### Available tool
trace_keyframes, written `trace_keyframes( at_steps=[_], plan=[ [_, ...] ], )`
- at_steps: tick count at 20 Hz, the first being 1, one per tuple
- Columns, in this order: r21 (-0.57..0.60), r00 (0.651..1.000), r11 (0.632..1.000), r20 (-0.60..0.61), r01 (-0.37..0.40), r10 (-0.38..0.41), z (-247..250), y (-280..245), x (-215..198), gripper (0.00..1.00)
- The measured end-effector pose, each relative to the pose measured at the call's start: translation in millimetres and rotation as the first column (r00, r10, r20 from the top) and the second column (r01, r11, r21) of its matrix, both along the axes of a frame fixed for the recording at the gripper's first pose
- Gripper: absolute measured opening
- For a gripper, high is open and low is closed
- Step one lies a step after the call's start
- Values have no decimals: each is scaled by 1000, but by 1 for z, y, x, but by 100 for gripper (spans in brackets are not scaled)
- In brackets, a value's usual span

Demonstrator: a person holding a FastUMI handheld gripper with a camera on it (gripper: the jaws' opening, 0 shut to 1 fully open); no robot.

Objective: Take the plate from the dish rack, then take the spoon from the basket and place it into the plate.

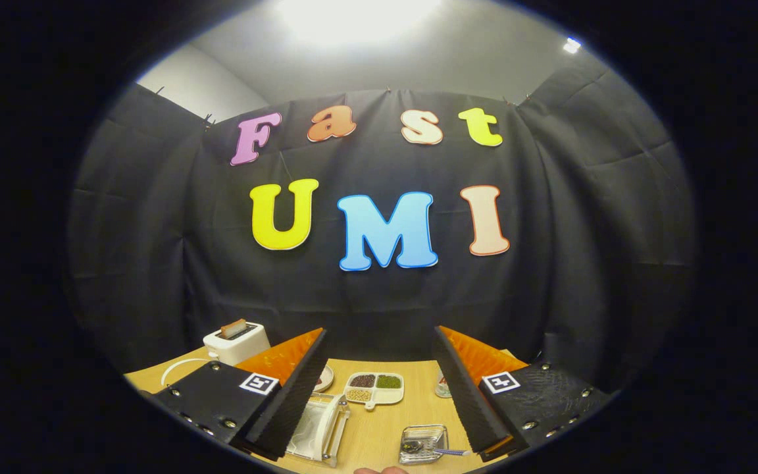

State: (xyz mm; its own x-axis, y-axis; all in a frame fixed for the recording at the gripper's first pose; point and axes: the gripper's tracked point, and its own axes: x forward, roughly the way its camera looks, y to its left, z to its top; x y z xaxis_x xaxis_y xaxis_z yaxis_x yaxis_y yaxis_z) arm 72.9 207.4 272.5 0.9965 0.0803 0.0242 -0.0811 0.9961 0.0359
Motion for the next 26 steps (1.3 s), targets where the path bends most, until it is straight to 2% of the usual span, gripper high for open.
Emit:
trace_keyframes(
  at_steps=[2, 5, 7, 11, 15, 19, 26],
  plan=[
    [16, 995, 1000, -97, -27, 29, -11, 21, 6, 97],
    [67, 956, 994, -276, -82, 97, -34, 55, 15, 97],
    [107, 933, 990, -336, -96, 127, -38, 73, 22, 97],
    [96, 882, 993, -461, -65, 102, -59, 93, 37, 97],
    [85, 786, 996, -613, -39, 83, -82, 113, 40, 97],
    [62, 717, 998, -696, 7, 38, -102, 123, 42, 97],
    [15, 641, 999, -767, 42, -16, -131, 149, 54, 96]
  ],
)
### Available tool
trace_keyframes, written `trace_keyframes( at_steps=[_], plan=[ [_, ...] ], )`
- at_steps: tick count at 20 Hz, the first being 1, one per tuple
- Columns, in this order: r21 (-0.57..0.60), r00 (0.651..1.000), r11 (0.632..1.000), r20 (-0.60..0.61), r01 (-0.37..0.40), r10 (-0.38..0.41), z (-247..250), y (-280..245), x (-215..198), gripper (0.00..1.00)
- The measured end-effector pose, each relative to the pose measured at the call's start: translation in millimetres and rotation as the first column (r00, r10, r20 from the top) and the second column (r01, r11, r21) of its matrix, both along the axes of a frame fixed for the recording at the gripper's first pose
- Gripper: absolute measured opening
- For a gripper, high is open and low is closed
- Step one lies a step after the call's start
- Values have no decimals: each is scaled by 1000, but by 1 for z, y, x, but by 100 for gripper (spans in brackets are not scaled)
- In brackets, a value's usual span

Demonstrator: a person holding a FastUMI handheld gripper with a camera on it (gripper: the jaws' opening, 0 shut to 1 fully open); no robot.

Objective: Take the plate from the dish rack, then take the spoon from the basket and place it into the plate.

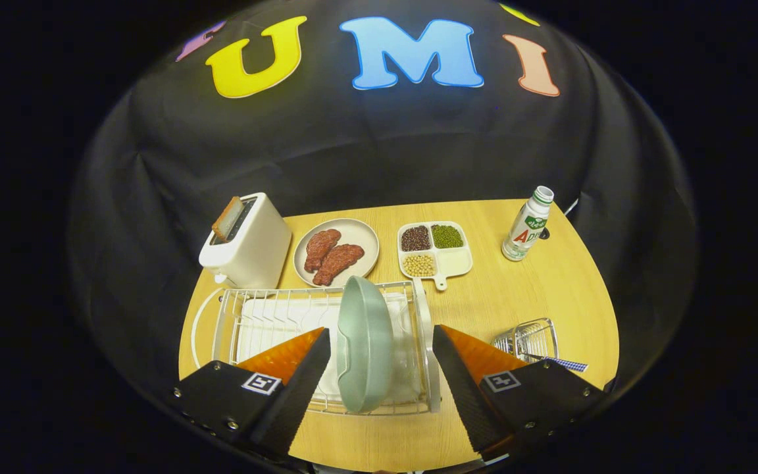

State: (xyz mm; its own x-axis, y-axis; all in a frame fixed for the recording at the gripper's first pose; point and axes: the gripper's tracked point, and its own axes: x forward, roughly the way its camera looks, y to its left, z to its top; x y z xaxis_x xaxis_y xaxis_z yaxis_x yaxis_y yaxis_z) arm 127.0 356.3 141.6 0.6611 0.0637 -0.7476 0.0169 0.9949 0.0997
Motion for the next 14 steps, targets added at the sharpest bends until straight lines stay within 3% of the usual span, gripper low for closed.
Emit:
trace_keyframes(
  at_steps=[4, 8, 9, 11, 14],
  plan=[
    [-46, 998, 998, -45, 41, -44, -15, 0, 8, 93],
    [-118, 986, 984, -82, 136, -146, -34, -8, 13, 92],
    [-136, 984, 980, -86, 142, -155, -40, -8, 15, 88],
    [-211, 978, 964, -96, 164, -187, -49, -16, 14, 76],
    [-206, 975, 961, -84, 184, -205, -54, -5, 20, 25]
  ],
)
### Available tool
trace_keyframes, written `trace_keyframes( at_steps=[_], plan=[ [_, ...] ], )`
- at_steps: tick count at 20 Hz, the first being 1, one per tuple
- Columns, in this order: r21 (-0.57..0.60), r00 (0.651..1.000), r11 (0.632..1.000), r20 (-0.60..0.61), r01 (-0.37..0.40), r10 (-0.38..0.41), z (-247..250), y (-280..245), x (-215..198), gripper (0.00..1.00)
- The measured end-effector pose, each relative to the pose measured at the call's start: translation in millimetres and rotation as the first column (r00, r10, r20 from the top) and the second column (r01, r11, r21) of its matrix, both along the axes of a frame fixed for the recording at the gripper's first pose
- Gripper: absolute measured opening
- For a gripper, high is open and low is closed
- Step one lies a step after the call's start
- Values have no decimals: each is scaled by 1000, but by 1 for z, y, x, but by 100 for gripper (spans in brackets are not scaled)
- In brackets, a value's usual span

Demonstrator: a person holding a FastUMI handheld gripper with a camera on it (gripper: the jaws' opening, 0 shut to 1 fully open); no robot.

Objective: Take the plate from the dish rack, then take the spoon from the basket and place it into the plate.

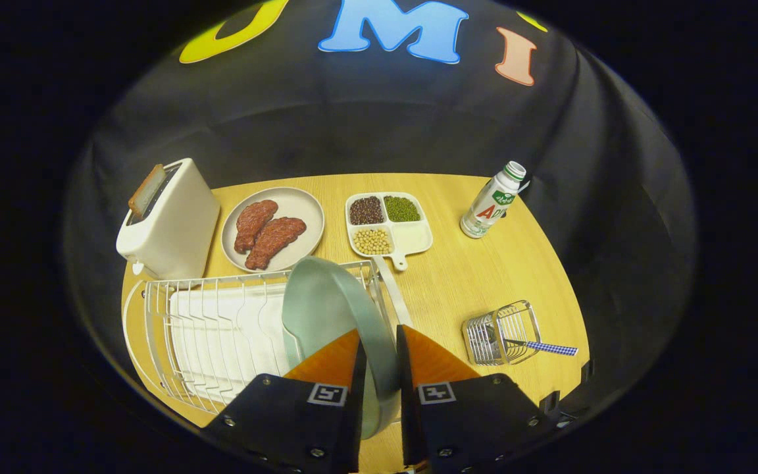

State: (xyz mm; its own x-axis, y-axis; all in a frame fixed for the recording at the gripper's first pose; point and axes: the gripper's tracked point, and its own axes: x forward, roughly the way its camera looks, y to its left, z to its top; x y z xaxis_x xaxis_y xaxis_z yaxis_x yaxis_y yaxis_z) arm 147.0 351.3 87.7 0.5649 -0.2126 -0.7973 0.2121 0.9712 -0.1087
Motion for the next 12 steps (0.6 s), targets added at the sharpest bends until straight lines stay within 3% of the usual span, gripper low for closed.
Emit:
trace_keyframes(
  at_steps=[3, 4, 12],
  plan=[
    [-37, 999, 998, -4, -46, 46, 13, 6, 0, 18],
    [-57, 998, 996, -17, -65, 64, 16, 6, -2, 9],
    [-147, 997, 986, -32, -77, 73, 33, 4, -4, 9]
  ],
)
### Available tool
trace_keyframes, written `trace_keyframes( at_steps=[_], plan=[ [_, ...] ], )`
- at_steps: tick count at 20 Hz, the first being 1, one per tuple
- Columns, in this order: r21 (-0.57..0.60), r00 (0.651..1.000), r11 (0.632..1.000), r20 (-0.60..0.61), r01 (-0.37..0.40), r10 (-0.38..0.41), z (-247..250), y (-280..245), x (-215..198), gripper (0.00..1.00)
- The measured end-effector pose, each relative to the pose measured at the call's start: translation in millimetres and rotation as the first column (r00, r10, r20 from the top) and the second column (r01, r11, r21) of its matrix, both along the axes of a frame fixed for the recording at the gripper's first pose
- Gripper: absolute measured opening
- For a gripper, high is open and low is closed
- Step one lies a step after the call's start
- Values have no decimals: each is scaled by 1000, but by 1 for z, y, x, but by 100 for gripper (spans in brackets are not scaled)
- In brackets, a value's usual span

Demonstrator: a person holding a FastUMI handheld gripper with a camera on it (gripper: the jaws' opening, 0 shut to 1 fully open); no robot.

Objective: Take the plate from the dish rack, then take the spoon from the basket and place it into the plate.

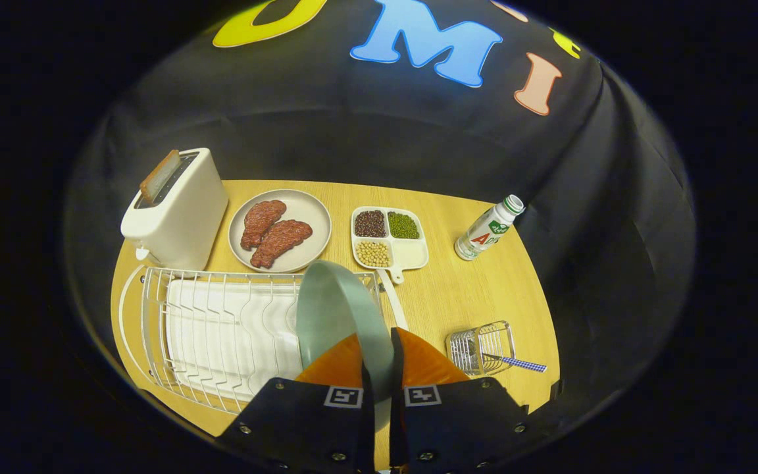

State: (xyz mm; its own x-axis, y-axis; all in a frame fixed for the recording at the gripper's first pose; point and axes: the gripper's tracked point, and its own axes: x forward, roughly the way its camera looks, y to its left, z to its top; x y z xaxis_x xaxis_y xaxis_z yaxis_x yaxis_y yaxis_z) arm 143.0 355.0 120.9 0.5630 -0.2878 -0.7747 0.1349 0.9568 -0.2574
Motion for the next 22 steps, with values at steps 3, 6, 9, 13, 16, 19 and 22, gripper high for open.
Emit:
trace_keyframes(
  at_steps=[3, 6, 9, 13, 16, 19, 22],
  plan=[
    [-64, 999, 998, 47, -2, 5, 21, -6, 9, 9],
    [-30, 997, 999, 68, -25, 27, 33, 1, 8, 9],
    [23, 996, 999, 77, -49, 47, 43, 0, 2, 9],
    [116, 994, 990, 85, -79, 70, 55, -17, -16, 9],
    [219, 991, 969, 92, -117, 98, 61, -34, -37, 8],
    [316, 989, 938, 82, -141, 121, 59, -59, -65, 9],
    [420, 990, 897, 76, -136, 115, 55, -82, -91, 9]
  ],
)
